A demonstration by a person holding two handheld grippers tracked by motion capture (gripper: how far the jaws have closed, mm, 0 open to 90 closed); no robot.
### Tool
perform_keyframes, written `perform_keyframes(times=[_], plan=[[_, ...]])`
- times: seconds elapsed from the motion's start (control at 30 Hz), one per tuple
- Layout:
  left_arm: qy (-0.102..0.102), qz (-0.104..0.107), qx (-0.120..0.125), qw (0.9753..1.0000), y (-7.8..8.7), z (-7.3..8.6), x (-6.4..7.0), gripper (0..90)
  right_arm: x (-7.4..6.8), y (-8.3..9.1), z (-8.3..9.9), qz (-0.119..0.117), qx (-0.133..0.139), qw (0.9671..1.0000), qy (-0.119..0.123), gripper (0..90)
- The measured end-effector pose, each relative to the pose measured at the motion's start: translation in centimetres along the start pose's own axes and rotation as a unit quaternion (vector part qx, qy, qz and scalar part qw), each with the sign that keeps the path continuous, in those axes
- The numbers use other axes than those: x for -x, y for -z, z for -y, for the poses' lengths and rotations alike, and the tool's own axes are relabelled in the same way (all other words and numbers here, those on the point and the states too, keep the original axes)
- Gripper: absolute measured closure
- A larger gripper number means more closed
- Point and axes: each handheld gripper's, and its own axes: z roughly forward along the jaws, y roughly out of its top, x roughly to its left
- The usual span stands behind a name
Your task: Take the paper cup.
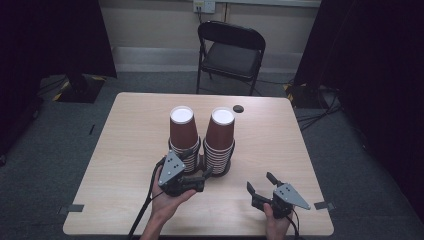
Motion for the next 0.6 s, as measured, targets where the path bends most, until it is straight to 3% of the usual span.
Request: perform_keyframes(times=[0.6], plan=[[-0.012,-0.002,0.007,0.9999,-1.9,-3.1,0.2,16.1,0.0,0.1,0.0,-0.001,0.003,1.0000,0.001,18.3]])
